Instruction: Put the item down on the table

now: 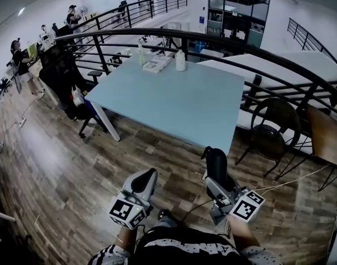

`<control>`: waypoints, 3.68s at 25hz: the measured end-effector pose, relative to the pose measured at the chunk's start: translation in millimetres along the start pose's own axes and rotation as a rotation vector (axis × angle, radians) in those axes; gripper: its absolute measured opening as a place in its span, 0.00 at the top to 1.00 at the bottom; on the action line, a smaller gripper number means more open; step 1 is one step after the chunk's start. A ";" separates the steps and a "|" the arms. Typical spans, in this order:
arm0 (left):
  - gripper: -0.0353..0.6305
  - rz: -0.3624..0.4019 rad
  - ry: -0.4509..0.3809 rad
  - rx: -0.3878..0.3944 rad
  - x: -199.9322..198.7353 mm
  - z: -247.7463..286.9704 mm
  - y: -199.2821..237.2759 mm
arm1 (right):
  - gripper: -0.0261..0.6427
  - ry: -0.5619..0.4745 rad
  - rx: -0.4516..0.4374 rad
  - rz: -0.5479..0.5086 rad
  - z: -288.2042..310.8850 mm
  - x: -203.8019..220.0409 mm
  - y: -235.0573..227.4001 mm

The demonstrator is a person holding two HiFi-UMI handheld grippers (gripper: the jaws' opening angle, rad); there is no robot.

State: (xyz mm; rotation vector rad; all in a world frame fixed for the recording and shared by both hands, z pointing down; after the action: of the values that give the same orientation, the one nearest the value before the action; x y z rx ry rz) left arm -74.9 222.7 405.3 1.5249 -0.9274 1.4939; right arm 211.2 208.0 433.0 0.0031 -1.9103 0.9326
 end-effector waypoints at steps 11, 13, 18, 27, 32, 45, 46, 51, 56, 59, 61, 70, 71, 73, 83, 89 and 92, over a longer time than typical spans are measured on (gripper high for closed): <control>0.95 -0.043 0.010 0.046 10.0 40.8 68.9 | 0.43 -0.002 0.061 -0.007 59.7 5.4 -17.5; 0.95 -0.052 0.008 0.058 8.7 47.7 80.0 | 0.43 -0.002 0.074 -0.009 71.5 5.1 -19.7; 0.95 -0.066 0.010 0.070 8.1 60.7 112.5 | 0.43 -0.007 0.099 -0.020 99.7 2.6 -22.1; 0.95 -0.079 0.028 0.101 14.8 80.3 161.6 | 0.43 -0.001 0.144 -0.021 143.2 11.7 -29.5; 0.95 -0.095 0.009 0.093 11.7 84.1 187.8 | 0.43 0.006 0.146 -0.033 167.3 14.0 -32.4; 0.95 -0.113 0.021 0.121 18.9 89.5 208.1 | 0.43 0.001 0.198 -0.039 179.0 22.0 -33.6; 0.95 -0.113 0.022 0.123 18.5 88.4 209.8 | 0.43 -0.001 0.200 -0.039 180.2 22.5 -32.5; 0.95 -0.121 0.015 0.107 16.0 85.3 218.5 | 0.43 0.015 0.197 -0.037 190.0 20.8 -35.2; 0.95 -0.119 0.015 0.050 11.9 75.4 234.4 | 0.43 0.037 0.166 -0.032 209.6 18.1 -42.6; 0.95 -0.117 0.010 -0.013 8.1 69.7 250.6 | 0.43 0.047 0.133 -0.017 229.4 15.2 -52.9; 0.95 -0.100 0.002 -0.051 5.8 65.5 262.8 | 0.43 0.059 0.104 -0.012 245.9 13.1 -60.1; 0.95 -0.059 0.005 -0.191 6.8 75.3 301.8 | 0.43 0.082 0.020 0.037 308.7 9.5 -107.6; 0.95 -0.052 0.005 -0.197 7.1 79.4 304.8 | 0.43 0.085 0.015 0.041 313.7 8.7 -113.4; 0.95 -0.043 0.007 -0.211 6.8 88.2 309.8 | 0.43 0.087 0.007 0.048 322.2 5.8 -125.7; 0.95 -0.025 0.021 -0.244 0.4 143.1 331.3 | 0.43 0.096 -0.004 0.080 361.1 -18.7 -183.2; 0.95 -0.006 0.034 -0.263 -2.4 178.3 339.0 | 0.43 0.096 -0.018 0.092 380.0 -36.7 -219.7; 0.95 0.014 0.034 -0.277 -4.4 196.8 344.5 | 0.43 0.091 -0.028 0.100 391.0 -44.8 -239.5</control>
State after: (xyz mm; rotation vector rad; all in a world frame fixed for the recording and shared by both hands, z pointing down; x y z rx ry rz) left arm -305.1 -100.3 418.1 1.2913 -1.0772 1.3340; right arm 26.3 -213.6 451.4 -0.1504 -1.8520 0.9568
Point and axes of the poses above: the fingertips, and each gripper's own axes: z forward along the fingers, y to its left, x out of its underside, the point moved 8 cm from there along -z, backward along the fingers, and after that the axes turned 9 degrees about -x, right-handed, at the moved point
